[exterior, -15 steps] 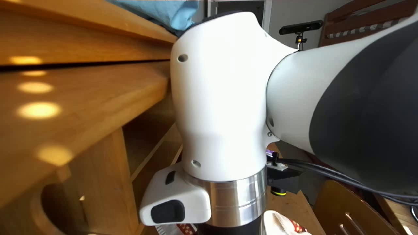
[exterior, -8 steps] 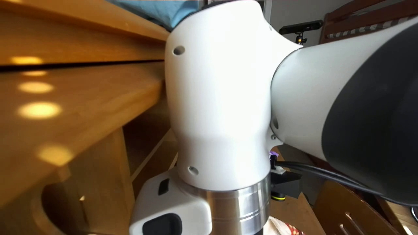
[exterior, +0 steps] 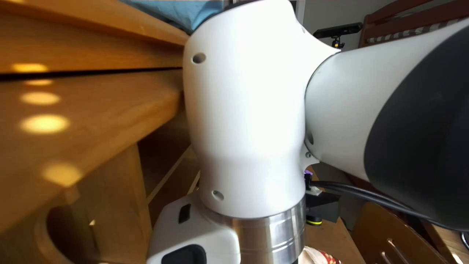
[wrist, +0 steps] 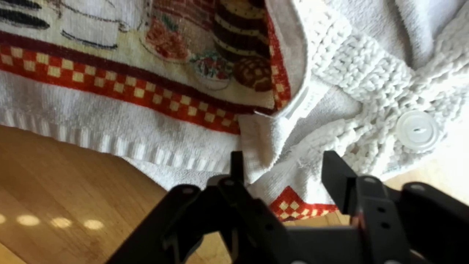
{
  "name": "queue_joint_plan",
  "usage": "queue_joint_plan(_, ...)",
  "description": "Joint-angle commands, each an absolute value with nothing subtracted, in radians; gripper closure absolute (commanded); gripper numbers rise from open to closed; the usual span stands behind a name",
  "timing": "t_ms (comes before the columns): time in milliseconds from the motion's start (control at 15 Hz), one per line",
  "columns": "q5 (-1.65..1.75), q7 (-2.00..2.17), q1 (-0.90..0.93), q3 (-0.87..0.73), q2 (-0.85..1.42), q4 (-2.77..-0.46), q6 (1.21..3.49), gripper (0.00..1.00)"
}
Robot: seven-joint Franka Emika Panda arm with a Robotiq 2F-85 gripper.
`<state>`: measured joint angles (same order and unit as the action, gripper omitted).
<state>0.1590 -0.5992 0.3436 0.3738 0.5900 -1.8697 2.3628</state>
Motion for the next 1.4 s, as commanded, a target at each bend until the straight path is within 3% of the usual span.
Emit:
queue_joint_plan(0, 0.189, -0.565, 0.363, 0.353, 0.61, -1.81, 2.295, 0.12)
queue_joint_plan(67, 0.188, -0.546, 0.367, 0.349, 0.606, -1.811, 2.285, 0.04)
queue_joint_plan(200, 0.177, -0.446, 0.388, 0.332, 0.598, -1.803, 2.228, 0.0)
queue_joint_plan(800, 0.12, -0.044, 0.411, 0.292, 0.525, -1.83, 2.033, 0.0)
queue_joint_plan(1333, 0.063, 0.069, 0.4, 0.294, 0.491, -1.857, 1.871, 0.0)
